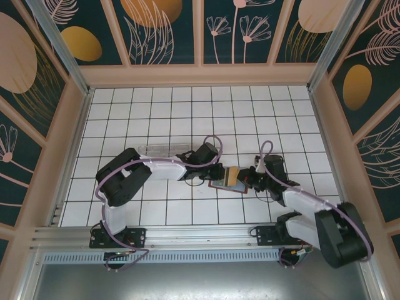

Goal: Take the credit cards out of the card holder

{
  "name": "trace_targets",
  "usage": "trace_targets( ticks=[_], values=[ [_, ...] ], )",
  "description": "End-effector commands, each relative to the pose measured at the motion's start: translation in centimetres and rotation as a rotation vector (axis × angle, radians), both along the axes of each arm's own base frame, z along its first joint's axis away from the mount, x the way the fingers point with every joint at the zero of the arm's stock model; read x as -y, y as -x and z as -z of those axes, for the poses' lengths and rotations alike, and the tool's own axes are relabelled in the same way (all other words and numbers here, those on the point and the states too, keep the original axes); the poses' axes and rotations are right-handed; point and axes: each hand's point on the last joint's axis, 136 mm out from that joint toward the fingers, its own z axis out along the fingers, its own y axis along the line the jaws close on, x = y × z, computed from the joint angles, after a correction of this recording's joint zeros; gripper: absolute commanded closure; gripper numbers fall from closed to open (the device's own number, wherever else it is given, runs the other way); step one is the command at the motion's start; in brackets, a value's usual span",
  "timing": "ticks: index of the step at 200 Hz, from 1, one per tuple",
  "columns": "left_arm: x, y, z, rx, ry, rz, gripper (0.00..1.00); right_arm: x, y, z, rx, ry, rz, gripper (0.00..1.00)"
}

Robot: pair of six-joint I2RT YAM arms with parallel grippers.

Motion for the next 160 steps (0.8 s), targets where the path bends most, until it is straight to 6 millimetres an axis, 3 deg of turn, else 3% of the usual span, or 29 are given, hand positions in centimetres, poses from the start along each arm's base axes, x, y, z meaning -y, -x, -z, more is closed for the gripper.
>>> trace_targets(
  ticks=[1,38,65,106,136,143,160],
  values=[
    [-1.4,0.7,1.1,-0.029,-0.056,-0.018,0.87,2.1,0.6,0.2,0.001,0.065,0.053,1.0],
    [-0.9,0.0,-0.2,0.002,-0.034,-0.027,0.87,4.0,0.6,-2.4,0.071,0.137,0.098,1.0],
    [-0.6,-1.4,-3.4,0.083,0.01,-0.064,0.84,4.6,0.0,-5.2,0.154,0.186,0.101,1.0],
    [-3.0,-4.0,-11.5,0.295,0.065,-0.219,0.41,3.9,-1.7,-10.1,0.315,0.223,0.048,1.0],
    [-7.3,-5.0,-17.4,0.449,0.09,-0.381,0.23,2.0,-3.2,-13.4,0.424,0.268,-0.019,1.0],
    [-8.8,-4.8,-17.5,0.469,0.071,-0.411,0.22,1.1,-3.5,-14.1,0.458,0.287,-0.049,1.0],
    [-12.2,-4.7,-19.8,0.536,0.055,-0.51,0.05,-1.6,-4.0,-15.7,0.552,0.357,-0.143,1.0]
  ],
)
